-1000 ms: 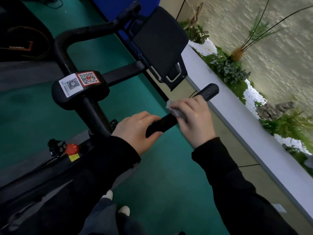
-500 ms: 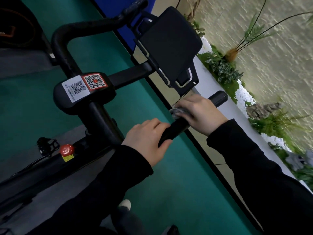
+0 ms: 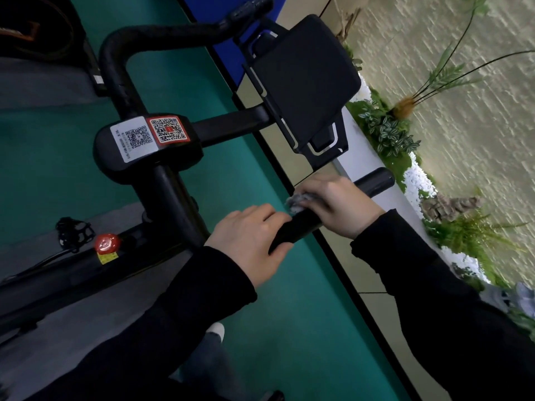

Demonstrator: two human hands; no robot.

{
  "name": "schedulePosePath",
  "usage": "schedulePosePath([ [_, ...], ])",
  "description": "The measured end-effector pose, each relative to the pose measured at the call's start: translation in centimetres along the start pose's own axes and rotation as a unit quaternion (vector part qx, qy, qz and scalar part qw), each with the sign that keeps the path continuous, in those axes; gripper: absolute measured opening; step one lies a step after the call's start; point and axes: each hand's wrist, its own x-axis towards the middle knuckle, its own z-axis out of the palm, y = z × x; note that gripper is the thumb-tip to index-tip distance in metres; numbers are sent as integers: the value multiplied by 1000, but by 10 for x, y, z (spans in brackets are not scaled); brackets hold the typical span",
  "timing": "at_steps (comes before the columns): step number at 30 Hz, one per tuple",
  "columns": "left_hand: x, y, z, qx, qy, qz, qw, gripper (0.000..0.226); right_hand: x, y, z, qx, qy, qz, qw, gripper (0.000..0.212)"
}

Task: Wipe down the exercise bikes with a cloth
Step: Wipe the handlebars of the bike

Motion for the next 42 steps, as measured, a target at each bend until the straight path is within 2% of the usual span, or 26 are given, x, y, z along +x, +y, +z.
schedulePosePath([
  [3,-1,1,0,-3,6,-2,1000,37,2,11,-6,-29,-14,-3,999,18],
  [7,-1,1,0,-7,16,-7,1000,35,1,24,-13,-80,28,47,995,19],
  [12,0,0,0,-5,10,-8,1000,37,-1,10,-5,-57,10,-2,998,18],
  [17,-1,0,-1,-2,-3,-7,1000,40,2,22,-14,-84,30,62,994,23],
  [21,-1,0,-3,-4,-1,-4,1000,39,-1,27,-15,-78,31,72,994,21],
  [26,0,1,-2,-10,1,0,1000,39,-17,34,-19,-87,143,77,983,16],
  [29,0,2,-3,-12,6,0,1000,36,-21,22,-4,-56,124,13,991,17],
  [31,0,2,-3,-11,12,3,1000,35,-24,27,-4,-52,149,3,987,18],
  [35,1,3,-4,-17,8,-4,1000,34,-31,41,-1,-67,278,56,957,15],
  [40,7,7,-3,-11,4,-22,1000,45,-34,29,35,-73,333,-36,940,14],
  [42,13,12,-1,-1,2,-24,1000,52,-38,38,41,-85,385,-14,919,15],
])
